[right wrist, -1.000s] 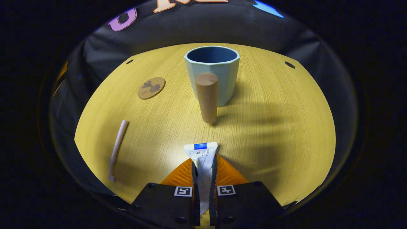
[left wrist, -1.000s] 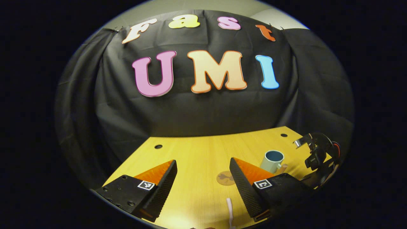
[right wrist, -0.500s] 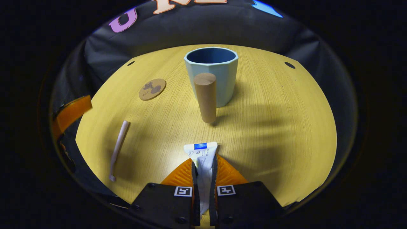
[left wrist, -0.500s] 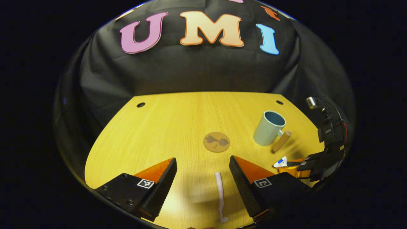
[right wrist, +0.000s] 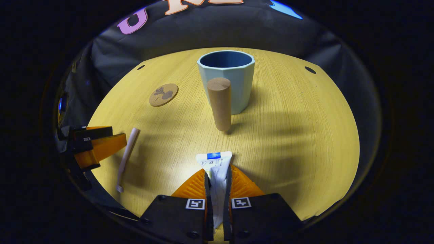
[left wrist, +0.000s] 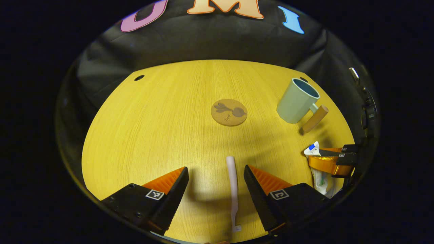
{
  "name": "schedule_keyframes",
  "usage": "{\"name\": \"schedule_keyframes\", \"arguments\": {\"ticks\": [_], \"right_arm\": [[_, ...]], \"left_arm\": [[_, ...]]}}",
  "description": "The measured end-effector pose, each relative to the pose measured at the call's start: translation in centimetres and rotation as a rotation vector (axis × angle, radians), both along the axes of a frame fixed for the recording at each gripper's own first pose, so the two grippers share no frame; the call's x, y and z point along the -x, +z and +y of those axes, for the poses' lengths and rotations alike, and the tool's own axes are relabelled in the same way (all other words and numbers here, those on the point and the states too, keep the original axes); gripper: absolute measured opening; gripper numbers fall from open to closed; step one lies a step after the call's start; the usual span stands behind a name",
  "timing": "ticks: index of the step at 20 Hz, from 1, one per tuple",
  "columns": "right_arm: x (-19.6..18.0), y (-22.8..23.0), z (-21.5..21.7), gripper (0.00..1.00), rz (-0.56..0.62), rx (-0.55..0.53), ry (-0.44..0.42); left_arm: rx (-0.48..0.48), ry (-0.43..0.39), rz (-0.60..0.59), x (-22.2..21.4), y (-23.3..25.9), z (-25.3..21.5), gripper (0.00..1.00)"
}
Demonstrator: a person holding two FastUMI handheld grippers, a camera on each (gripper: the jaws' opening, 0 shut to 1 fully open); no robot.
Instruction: Put the toothbrush and toothpaste on the desktop into the cup, then pick up the cup and place it on the coaster on the desktop.
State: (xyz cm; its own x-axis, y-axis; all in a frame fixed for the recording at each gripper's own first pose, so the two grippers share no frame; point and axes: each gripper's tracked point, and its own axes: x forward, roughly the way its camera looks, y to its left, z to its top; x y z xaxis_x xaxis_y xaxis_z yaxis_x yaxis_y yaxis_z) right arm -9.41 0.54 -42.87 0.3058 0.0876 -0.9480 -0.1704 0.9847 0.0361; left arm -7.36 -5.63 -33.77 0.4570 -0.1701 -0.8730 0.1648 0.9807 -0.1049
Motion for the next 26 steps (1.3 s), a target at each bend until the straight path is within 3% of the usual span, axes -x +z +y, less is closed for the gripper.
{"name": "schedule_keyframes", "arguments": {"ticks": [6, 11, 13, 14, 15, 18, 21, 26], "right_arm": [[0.0, 0.0, 0.0, 0.14, -0.001, -0.001, 0.005], [0.0, -0.1, 0.0, 0.14, -0.002, -0.003, 0.010], [-0.1, -0.1, 0.0, 0.12, -0.003, -0.004, 0.011], [-0.1, -0.1, 0.0, 0.14, -0.003, -0.005, 0.012], [0.0, -0.1, 0.0, 0.15, -0.003, -0.007, 0.013], [0.0, 0.0, 0.0, 0.14, -0.002, -0.010, 0.011], [0.0, 0.0, 0.0, 0.14, -0.003, -0.012, 0.013], [-0.1, 0.0, 0.1, 0.14, -0.008, -0.018, 0.014]], "left_arm": [[-0.038, -0.032, 0.095, 1.5, -1.5, 0.3, 0.95], [-0.039, -0.042, 0.103, 1.6, -1.6, -0.2, 0.93], [-0.037, -0.057, 0.109, 1.5, -1.6, -0.7, 0.87], [-0.032, -0.076, 0.108, 1.4, -1.6, -1.2, 0.67], [-0.027, -0.095, 0.119, 1.5, -1.6, -1.6, 0.58], [-0.010, -0.090, 0.122, 1.4, -1.7, -2.4, 0.05], [0.011, -0.085, 0.124, 1.4, -1.6, -2.4, 0.00], [0.017, -0.084, 0.113, 1.3, -1.6, -2.5, 0.01]]}}
